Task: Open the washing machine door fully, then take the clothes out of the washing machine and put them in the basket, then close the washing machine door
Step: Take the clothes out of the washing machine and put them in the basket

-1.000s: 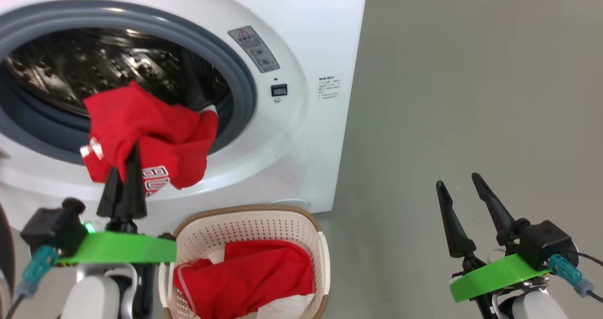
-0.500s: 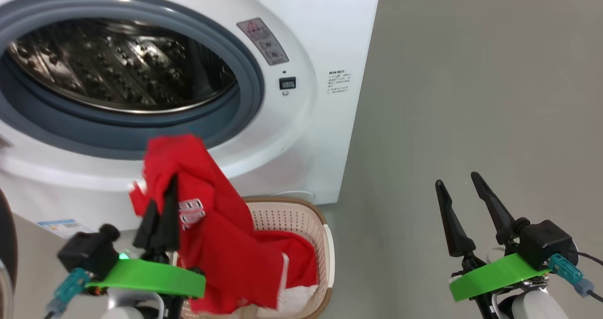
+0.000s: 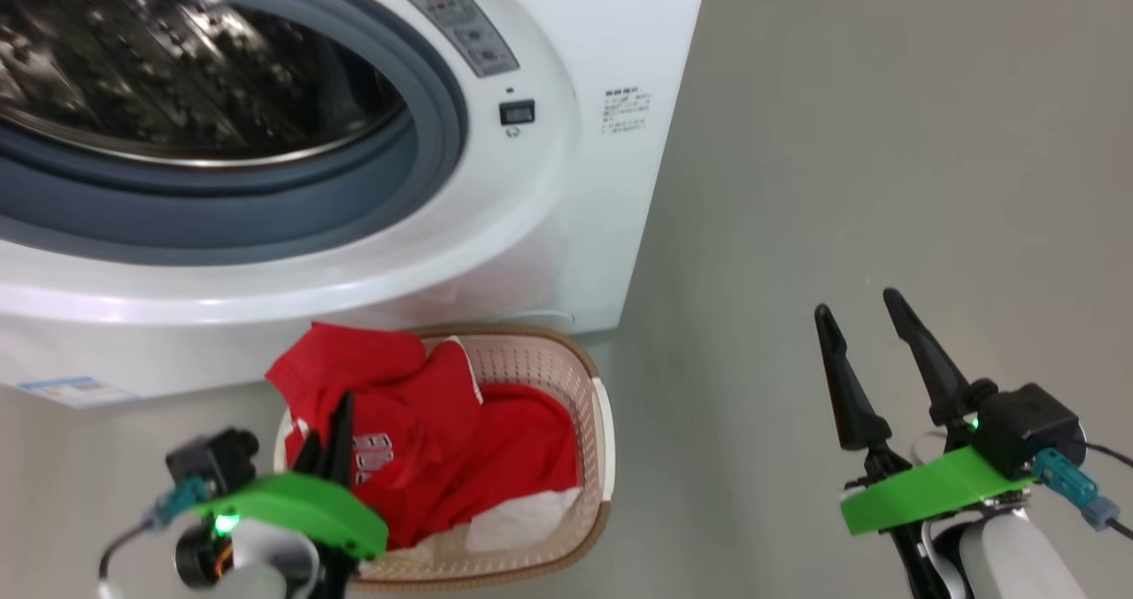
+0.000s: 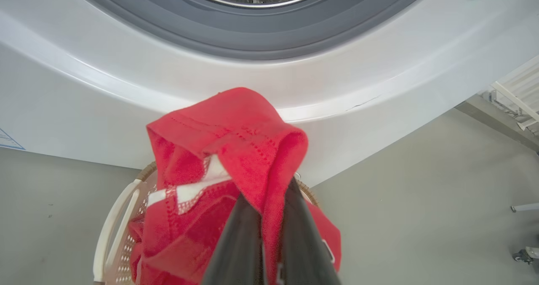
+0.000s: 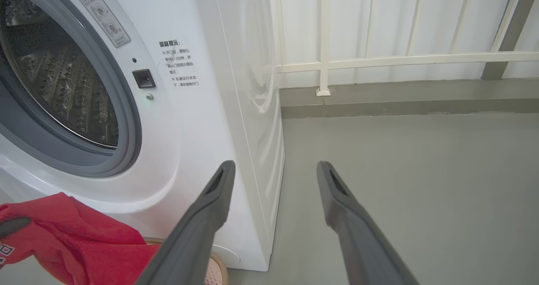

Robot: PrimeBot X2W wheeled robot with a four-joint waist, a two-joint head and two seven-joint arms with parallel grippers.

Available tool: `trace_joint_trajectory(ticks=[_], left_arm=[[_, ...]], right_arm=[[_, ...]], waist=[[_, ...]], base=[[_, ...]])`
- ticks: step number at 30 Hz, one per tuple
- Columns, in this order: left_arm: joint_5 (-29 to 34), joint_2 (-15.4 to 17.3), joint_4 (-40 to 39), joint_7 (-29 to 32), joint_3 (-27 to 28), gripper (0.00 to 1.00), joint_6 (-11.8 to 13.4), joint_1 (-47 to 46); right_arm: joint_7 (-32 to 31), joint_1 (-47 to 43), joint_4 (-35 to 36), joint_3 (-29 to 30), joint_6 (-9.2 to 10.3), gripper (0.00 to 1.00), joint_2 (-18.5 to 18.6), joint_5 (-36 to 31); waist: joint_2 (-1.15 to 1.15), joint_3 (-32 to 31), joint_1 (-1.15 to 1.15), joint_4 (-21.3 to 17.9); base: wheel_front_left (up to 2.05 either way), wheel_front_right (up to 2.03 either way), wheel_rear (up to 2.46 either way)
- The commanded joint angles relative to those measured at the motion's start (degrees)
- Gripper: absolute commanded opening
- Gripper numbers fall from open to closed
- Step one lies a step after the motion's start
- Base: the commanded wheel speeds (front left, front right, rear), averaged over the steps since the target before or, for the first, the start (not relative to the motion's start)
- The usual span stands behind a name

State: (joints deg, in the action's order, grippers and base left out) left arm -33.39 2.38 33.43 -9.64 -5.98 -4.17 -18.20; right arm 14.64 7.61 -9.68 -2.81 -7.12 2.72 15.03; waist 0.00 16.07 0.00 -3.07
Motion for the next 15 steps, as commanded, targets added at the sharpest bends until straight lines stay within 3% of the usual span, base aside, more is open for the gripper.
trace_joint_trajectory(ticks=[1,15], left_arm=[[-0.51,0.63,0.67,-0.06,1.55,0.00,-0.73,-2.51],[-0.74,2.73,28.35,1.98,-1.72,0.00,-2.88,-18.83]], right_arm=[[0.36,1.64,1.44,-1.41,-0.36,1.00,0.16,-0.11],[0.36,6.86,1.55,-3.97,-0.36,1.00,0.16,1.50]], waist=[[0.00,2.49,0.00,-0.71],[0.00,12.20,0.00,-4.48]], base=[[0.00,0.00,0.00],[0.00,0.00,0.00]])
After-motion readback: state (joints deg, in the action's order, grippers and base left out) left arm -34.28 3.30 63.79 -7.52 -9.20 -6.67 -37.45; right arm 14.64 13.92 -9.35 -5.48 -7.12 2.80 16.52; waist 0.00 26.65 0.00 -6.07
